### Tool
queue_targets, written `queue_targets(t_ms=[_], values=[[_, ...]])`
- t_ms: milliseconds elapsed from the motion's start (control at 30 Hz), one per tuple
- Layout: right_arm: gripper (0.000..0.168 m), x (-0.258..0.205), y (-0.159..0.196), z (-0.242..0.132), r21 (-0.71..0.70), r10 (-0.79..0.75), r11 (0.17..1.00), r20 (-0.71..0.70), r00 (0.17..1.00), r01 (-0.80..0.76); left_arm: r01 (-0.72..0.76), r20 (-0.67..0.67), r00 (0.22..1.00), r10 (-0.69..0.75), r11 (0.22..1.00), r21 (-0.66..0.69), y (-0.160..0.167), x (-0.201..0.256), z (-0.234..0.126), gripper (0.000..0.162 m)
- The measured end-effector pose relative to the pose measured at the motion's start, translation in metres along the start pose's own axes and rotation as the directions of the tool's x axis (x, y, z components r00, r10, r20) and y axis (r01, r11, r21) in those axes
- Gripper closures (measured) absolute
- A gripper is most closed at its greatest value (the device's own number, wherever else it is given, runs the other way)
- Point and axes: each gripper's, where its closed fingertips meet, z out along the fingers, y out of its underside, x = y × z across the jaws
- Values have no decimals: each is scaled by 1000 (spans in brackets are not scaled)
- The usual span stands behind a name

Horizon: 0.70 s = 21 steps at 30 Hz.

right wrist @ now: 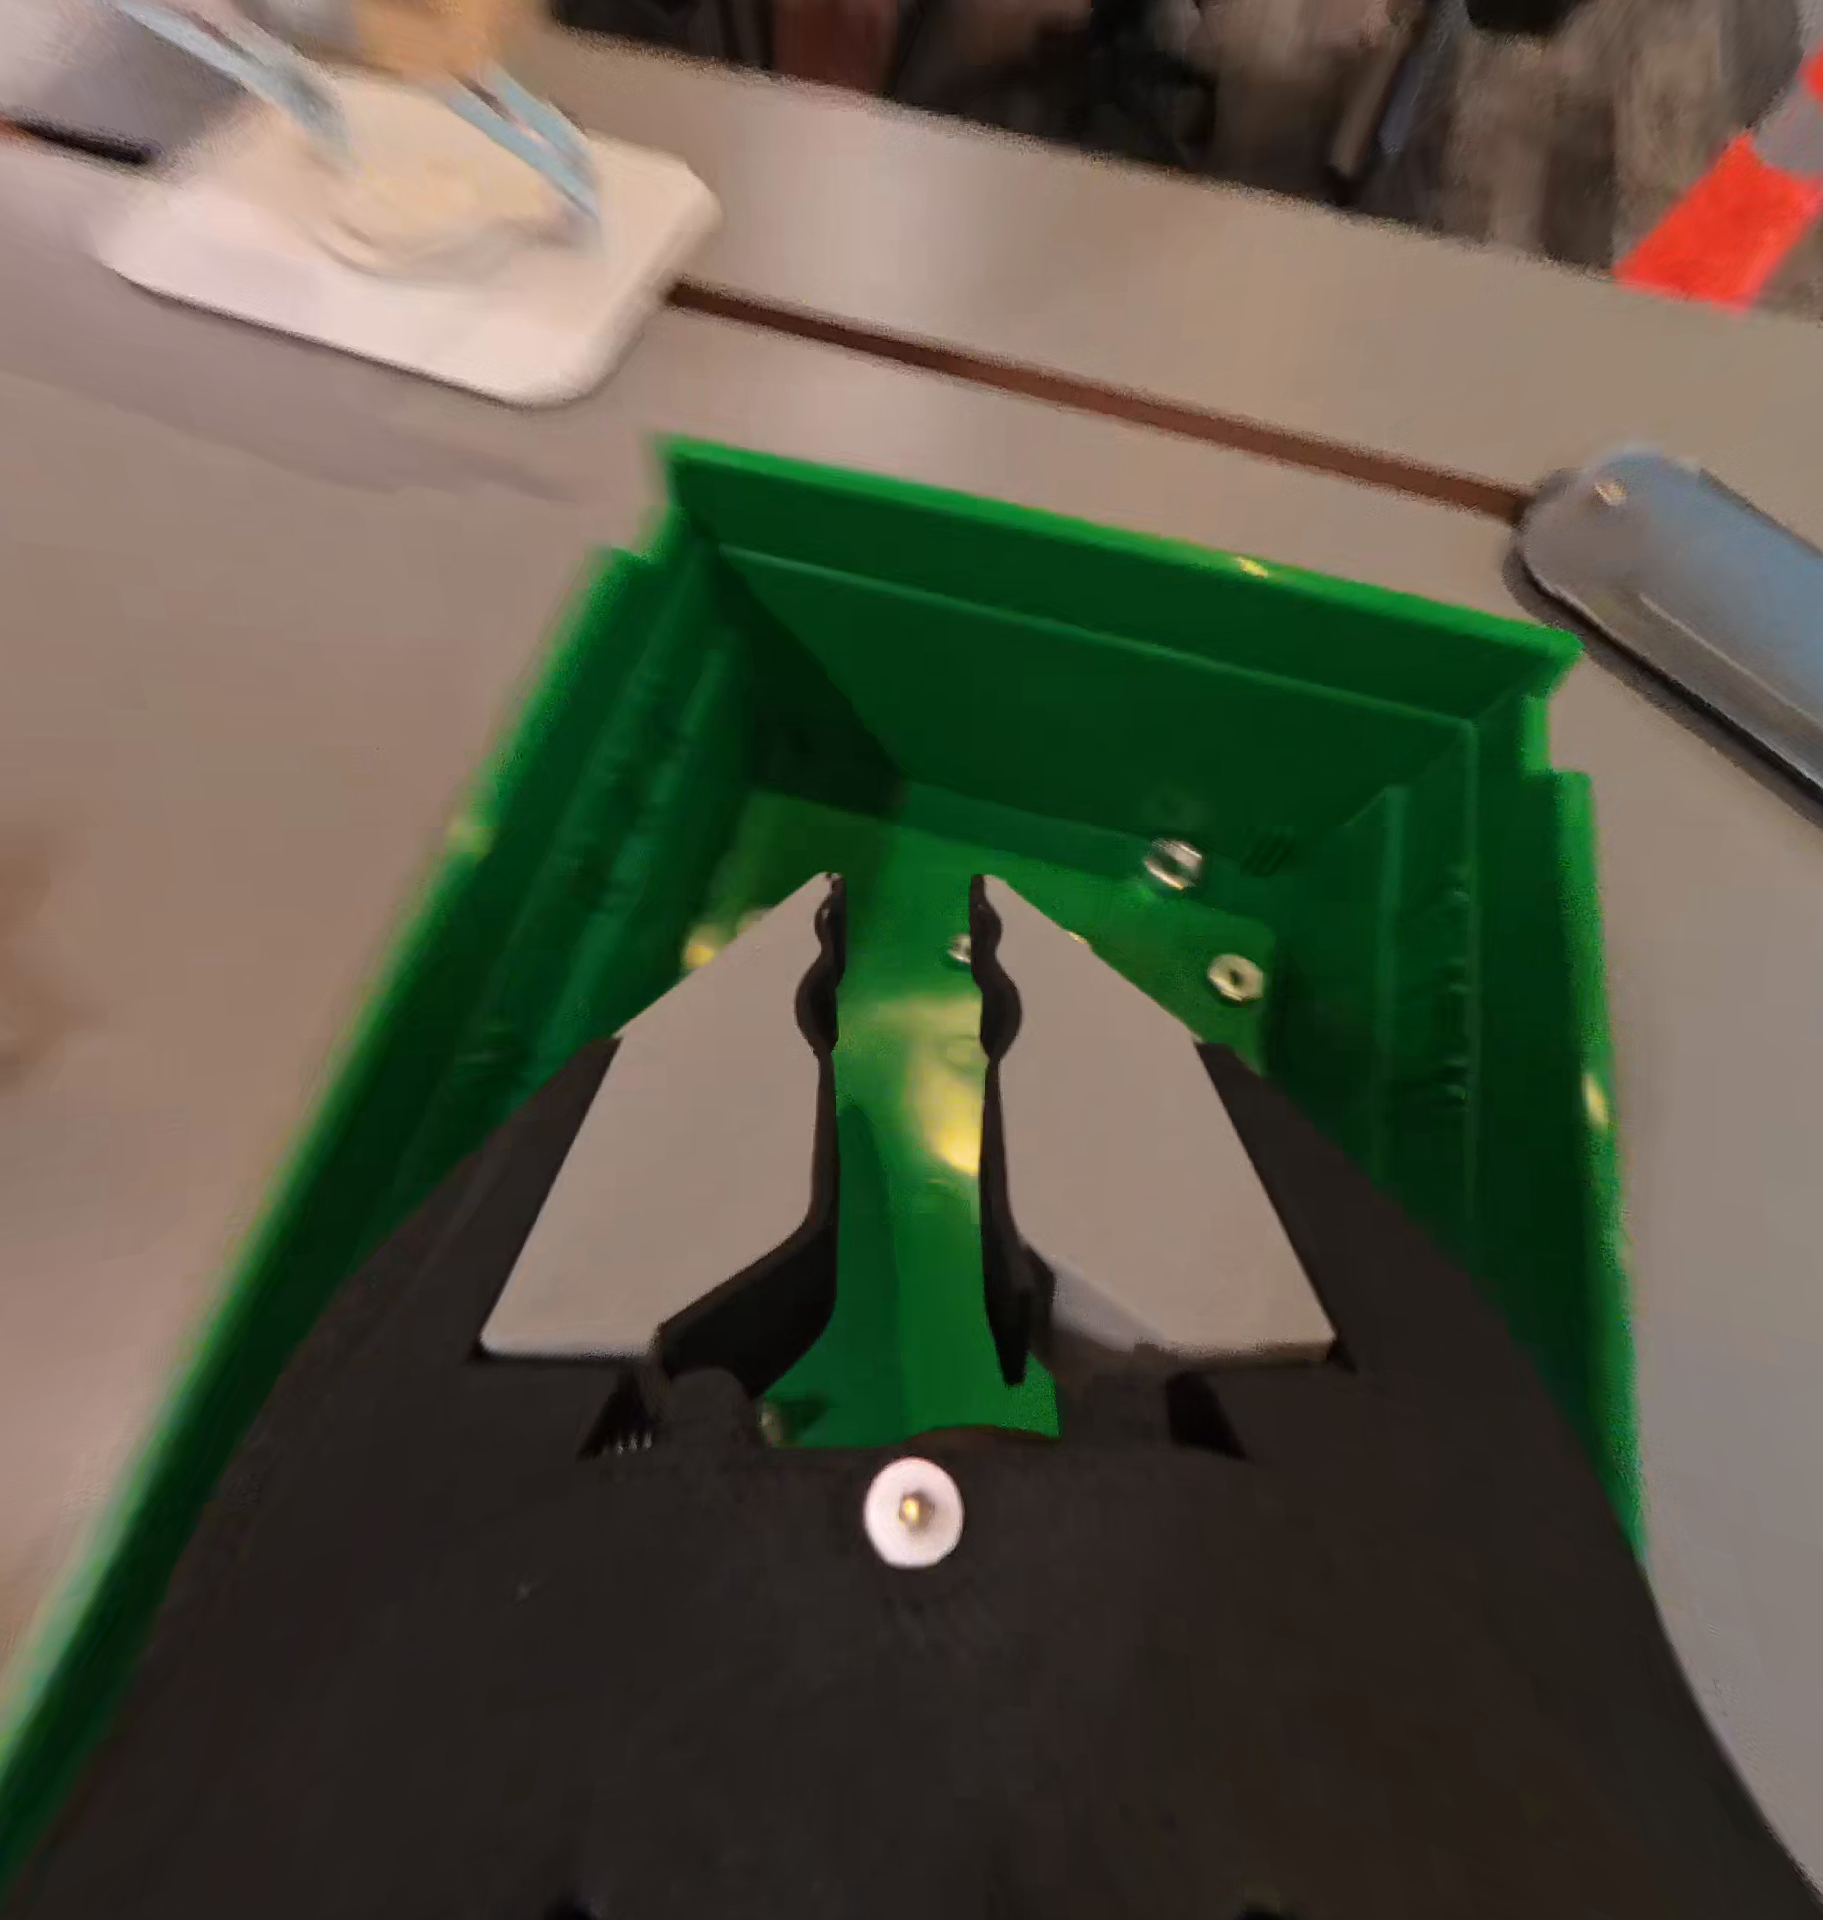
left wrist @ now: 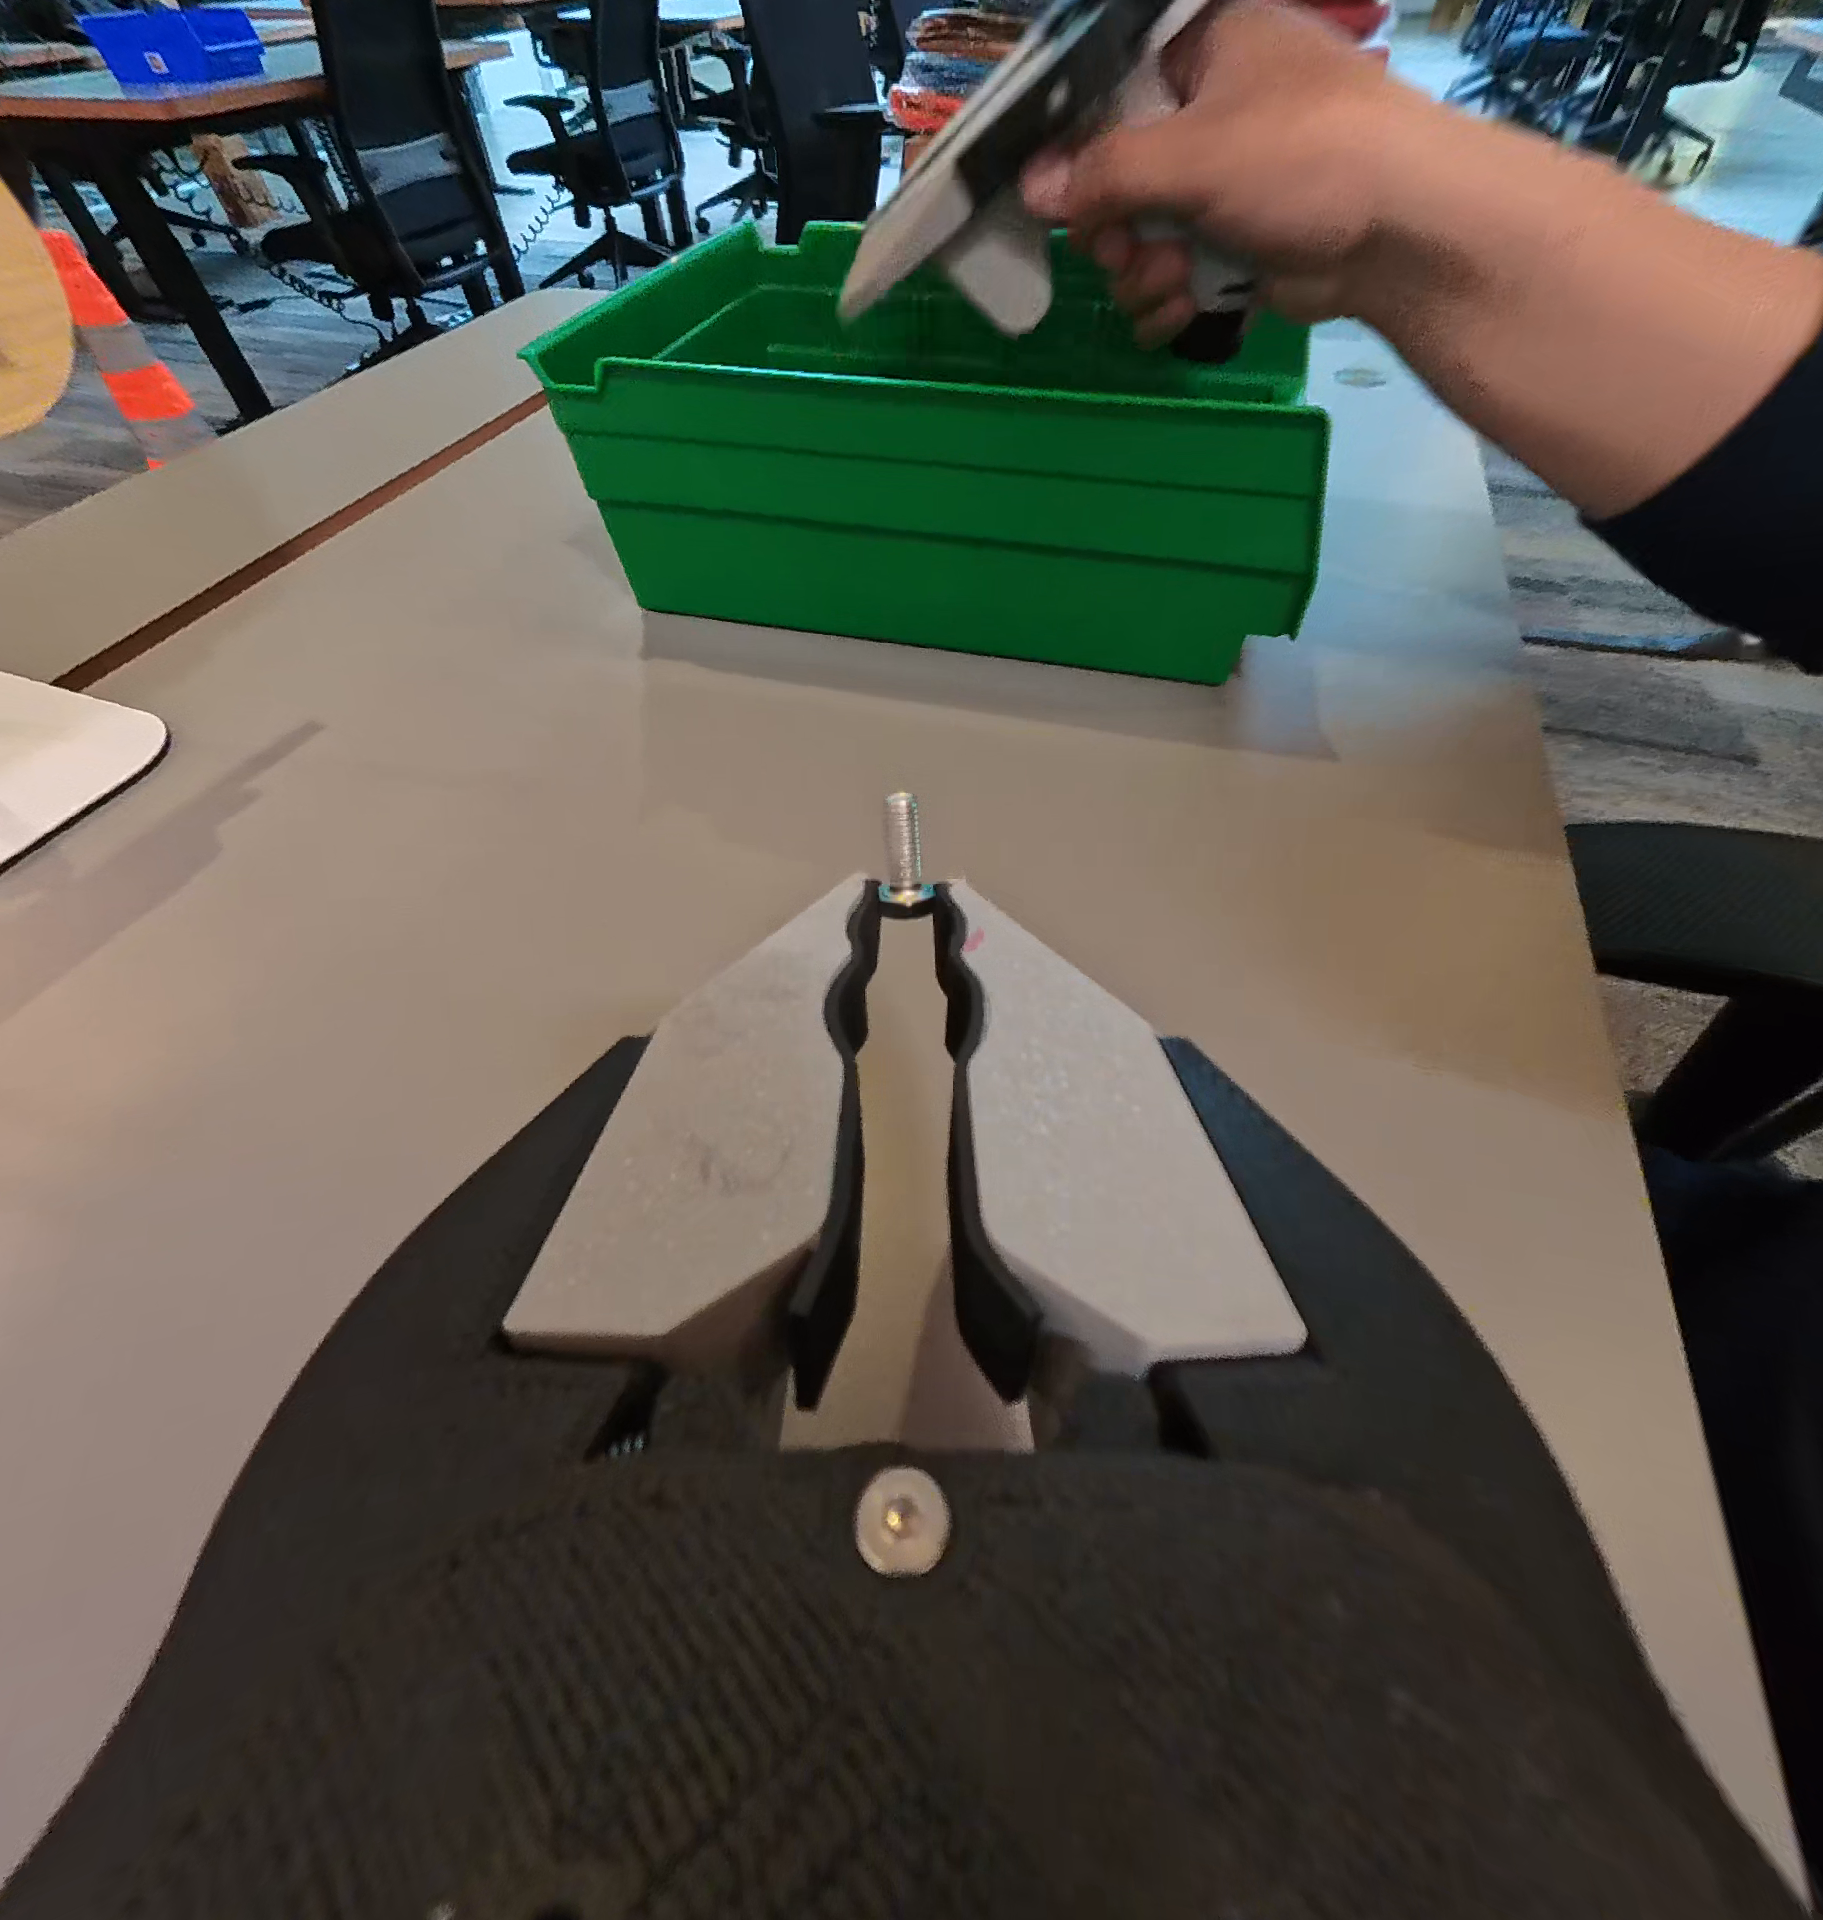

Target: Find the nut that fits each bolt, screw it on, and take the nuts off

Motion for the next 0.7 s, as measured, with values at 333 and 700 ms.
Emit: queue_targets(t_ms=[333, 700], values=[[154, -261, -12, -79, 204, -188, 975, 578, 794, 82, -122, 43, 992, 121, 992, 17, -5, 5, 1, 155], [155, -305, 2, -41, 156, -70, 987, 671, 738, -48, -632, 380, 624, 682, 727, -267, -10, -13, -4, 154]])
